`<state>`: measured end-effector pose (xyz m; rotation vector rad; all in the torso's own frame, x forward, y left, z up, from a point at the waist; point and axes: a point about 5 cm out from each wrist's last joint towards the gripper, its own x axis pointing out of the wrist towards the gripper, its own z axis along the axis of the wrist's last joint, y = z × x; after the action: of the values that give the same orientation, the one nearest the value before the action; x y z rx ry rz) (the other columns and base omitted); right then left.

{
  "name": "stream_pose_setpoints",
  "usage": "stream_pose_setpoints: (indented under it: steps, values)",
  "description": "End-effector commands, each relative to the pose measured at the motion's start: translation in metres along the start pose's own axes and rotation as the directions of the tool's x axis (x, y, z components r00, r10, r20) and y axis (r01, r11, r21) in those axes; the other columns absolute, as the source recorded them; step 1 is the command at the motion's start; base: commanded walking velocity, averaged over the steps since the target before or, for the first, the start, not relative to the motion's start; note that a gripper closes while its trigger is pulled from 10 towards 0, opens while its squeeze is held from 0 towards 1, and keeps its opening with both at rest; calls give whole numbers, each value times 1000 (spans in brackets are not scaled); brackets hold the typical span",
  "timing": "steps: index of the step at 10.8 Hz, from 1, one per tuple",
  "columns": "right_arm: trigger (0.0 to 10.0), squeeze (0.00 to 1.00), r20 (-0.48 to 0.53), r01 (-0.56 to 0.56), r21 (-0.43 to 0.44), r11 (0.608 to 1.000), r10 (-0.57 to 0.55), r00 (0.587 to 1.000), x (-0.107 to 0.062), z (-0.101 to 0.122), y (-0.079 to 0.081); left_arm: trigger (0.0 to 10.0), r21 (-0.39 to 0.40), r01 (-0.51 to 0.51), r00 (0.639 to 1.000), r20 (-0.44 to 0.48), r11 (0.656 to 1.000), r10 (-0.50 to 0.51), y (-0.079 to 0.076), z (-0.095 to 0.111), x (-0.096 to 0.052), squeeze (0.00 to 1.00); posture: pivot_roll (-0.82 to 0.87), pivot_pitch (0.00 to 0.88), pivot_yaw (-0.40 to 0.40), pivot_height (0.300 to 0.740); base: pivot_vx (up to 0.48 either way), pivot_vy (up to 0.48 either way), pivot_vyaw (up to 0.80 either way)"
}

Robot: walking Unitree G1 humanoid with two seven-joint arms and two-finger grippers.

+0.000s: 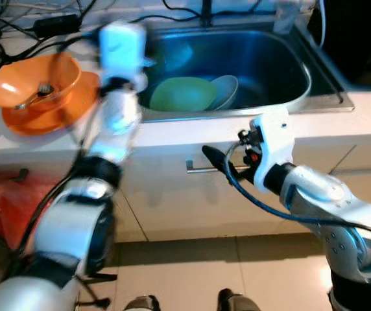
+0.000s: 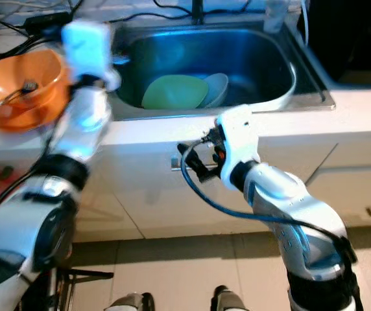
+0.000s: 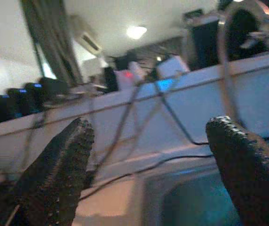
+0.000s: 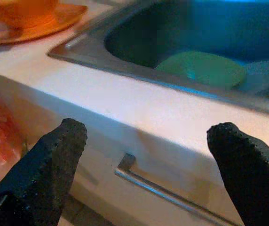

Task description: Kitchen organization

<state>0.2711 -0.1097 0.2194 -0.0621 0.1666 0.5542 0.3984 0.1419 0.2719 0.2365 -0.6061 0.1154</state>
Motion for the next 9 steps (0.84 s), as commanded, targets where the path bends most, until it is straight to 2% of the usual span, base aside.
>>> stream_pose_setpoints:
  steps: [1,2,3,4,5,6,7,9]
  values:
    - [10000,0,6,-27,-9,1000,27,1000,2,1,3,10000,17,-54,998,41,998,54,11,6,2,1000,-99,79,20,740,0,0,0]
    - [10000,0,9,-36,-11,999,36,999,4,1,4,10000,39,-104,994,26,994,104,25,2,1,1000,-89,76,13,740,0,0,0]
    - [10000,0,11,-44,-10,999,44,999,6,1,5,10000,86,-117,993,38,989,114,31,1,-5,1000,-77,75,4,740,0,0,0]
    - [10000,0,7,-88,-4,996,88,996,8,0,9,10000,168,-156,988,31,973,153,43,-8,-17,1000,-68,75,-3,740,0,0,0]
    - [10000,0,4,-127,-4,992,127,992,8,-1,13,10000,193,-178,983,3,965,181,50,-15,-24,1000,-64,75,-8,740,0,0,0]
    - [10000,0,2,-142,-7,990,142,990,8,-2,14,10000,210,-179,982,-19,961,187,54,-20,-28,937,-61,74,-13,740,0,0,0]
    - [10000,0,6,-160,-10,987,160,987,8,-2,16,10000,207,-170,982,-46,963,183,56,-24,-32,0,-61,73,-15,740,0,0,0]
    - [10000,0,20,-177,-16,984,177,984,8,-1,18,10000,142,-164,984,-50,976,172,50,-16,-32,0,-62,71,-14,740,0,0,0]
